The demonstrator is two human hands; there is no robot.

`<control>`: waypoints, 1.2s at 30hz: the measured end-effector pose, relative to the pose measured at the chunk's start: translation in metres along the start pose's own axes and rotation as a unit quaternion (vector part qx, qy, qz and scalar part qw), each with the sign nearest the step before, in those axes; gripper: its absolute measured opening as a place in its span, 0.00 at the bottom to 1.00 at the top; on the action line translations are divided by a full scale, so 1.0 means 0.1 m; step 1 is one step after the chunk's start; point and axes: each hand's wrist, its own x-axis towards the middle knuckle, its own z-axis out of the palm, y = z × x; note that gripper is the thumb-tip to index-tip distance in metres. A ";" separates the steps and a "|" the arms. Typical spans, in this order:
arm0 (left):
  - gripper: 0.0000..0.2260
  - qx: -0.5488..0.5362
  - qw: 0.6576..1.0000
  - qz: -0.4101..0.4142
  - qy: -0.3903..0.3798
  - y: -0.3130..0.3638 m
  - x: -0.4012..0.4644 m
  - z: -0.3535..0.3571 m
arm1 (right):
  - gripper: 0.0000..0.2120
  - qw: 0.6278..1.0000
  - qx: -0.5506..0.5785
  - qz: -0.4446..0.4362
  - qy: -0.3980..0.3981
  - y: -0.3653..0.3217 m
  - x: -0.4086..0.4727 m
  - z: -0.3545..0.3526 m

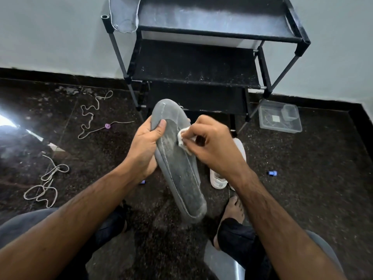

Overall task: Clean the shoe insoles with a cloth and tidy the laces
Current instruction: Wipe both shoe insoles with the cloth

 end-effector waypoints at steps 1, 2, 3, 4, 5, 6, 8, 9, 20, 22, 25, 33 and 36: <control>0.10 -0.007 1.000 0.000 0.004 0.02 0.01 -0.02 | 0.02 0.999 0.002 -0.016 -0.031 0.00 -0.01 0.02; 0.11 -0.007 1.000 -0.005 0.005 0.01 0.02 -0.02 | 0.02 0.998 -0.001 -0.032 -0.047 0.00 -0.02 0.05; 0.11 -0.004 1.000 -0.017 0.004 -0.01 0.01 -0.01 | 0.02 0.998 -0.008 -0.042 -0.046 -0.01 -0.03 0.07; 0.12 0.001 1.000 -0.030 -0.002 -0.06 0.00 0.01 | 0.03 0.998 -0.016 -0.046 -0.028 -0.01 -0.03 0.08; 0.14 0.004 0.999 -0.042 -0.011 -0.11 -0.02 0.04 | 0.03 0.999 -0.020 -0.042 0.001 0.00 -0.02 0.08; 0.14 0.007 0.998 -0.052 -0.020 -0.16 -0.03 0.07 | 0.03 0.999 -0.018 -0.034 0.030 0.00 -0.01 0.08; 0.14 0.003 0.998 -0.059 -0.027 -0.18 -0.06 0.10 | 0.03 0.998 -0.002 -0.016 0.060 -0.01 0.00 0.08; 0.14 -0.003 0.998 -0.054 -0.025 -0.16 -0.05 0.09 | 0.03 0.998 0.010 -0.014 0.054 -0.04 -0.01 0.10; 0.13 -0.024 0.998 -0.053 0.005 -0.09 0.01 0.05 | 0.05 0.999 -0.009 -0.042 0.034 0.01 0.01 0.09; 0.12 -0.017 0.998 -0.055 -0.007 -0.10 -0.01 0.05 | 0.06 0.999 0.003 -0.026 0.032 -0.03 -0.01 0.13; 0.11 -0.022 0.998 -0.053 0.016 -0.06 0.03 -0.03 | 0.04 0.994 0.015 -0.079 -0.075 -0.15 -0.05 0.27; 0.13 -0.034 0.996 -0.077 -0.020 -0.11 -0.01 0.04 | 0.06 0.998 -0.034 -0.055 0.021 -0.09 -0.05 0.21; 0.14 -0.017 0.997 -0.076 0.001 -0.07 0.00 -0.03 | 0.06 0.993 0.031 -0.060 -0.094 -0.09 -0.03 0.22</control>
